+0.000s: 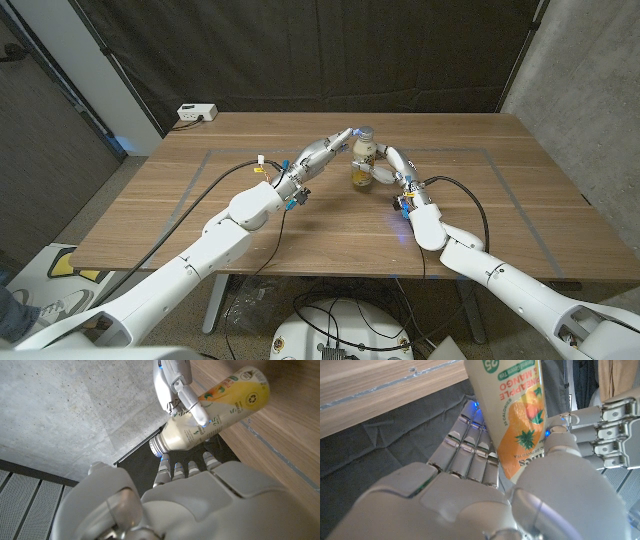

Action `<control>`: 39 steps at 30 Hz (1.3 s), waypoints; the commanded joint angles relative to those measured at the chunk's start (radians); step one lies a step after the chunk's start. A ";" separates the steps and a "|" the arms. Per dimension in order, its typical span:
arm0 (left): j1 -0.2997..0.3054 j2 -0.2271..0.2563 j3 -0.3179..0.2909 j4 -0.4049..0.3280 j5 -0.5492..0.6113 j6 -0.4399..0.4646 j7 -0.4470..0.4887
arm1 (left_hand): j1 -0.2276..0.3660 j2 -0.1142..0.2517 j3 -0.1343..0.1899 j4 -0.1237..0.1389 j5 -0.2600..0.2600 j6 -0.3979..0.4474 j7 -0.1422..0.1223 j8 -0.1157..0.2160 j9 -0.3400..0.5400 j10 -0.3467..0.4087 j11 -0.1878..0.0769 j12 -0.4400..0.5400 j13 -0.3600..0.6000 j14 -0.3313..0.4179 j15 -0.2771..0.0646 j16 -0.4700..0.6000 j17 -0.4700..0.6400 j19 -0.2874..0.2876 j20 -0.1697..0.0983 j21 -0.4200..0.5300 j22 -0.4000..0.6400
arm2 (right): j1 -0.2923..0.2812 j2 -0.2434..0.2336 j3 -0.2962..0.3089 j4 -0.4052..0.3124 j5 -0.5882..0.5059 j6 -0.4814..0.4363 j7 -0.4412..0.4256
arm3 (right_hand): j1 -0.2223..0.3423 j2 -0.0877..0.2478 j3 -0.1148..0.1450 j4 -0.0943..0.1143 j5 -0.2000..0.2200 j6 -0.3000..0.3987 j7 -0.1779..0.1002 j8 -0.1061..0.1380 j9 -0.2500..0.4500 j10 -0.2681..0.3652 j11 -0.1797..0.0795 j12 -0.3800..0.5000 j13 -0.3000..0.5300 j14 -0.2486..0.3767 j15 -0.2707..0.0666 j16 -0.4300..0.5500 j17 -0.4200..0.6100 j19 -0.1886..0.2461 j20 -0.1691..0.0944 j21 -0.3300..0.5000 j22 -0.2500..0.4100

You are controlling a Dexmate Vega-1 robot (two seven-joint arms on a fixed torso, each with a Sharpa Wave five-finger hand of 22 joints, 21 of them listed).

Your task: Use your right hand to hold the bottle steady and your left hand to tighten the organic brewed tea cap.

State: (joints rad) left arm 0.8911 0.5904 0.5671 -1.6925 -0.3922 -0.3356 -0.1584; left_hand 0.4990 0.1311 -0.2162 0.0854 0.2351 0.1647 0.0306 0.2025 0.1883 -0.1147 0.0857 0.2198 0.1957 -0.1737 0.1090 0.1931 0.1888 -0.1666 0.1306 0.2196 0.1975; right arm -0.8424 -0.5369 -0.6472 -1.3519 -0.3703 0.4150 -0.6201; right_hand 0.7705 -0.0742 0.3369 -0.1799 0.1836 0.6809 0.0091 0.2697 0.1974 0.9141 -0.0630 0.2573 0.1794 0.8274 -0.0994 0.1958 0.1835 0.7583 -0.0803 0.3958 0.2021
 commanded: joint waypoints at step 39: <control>-0.051 -0.040 0.018 0.026 0.031 0.054 0.043 | 0.001 0.004 -0.004 -0.003 -0.005 0.004 -0.010 0.003 0.003 0.002 -0.006 -0.002 0.000 -0.035 -0.001 -0.001 0.002 -0.164 0.004 0.009 0.004 | -0.014 -0.028 0.021 -0.002 0.001 0.008 -0.003 | 0.196 0.171 0.041 0.021 -0.005 0.087 -0.080 -0.012 0.007 0.027 -0.016 -0.011 0.005 0.010 -0.098 -0.002 0.005 -0.008 -0.083 0.011 0.005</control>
State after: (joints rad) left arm 0.8103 0.5400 0.6080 -1.6365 -0.3694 -0.3023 -0.1732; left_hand 0.4988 0.1310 -0.2162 0.0854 0.2351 0.1680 0.0233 0.2029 0.1888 -0.1110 0.0819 0.2198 0.1957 -0.1737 0.1089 0.1931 0.1887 -0.1666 0.1306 0.2195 0.1975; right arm -0.8634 -0.5641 -0.6289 -1.3693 -0.3852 0.4122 -0.6356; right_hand 0.7879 -0.0915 0.3662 -0.1679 0.1798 0.6884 0.0018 0.2584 0.2026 0.9283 -0.0664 0.2459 0.1802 0.8274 -0.0994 0.1958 0.1835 0.7547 -0.0840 0.4016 0.2021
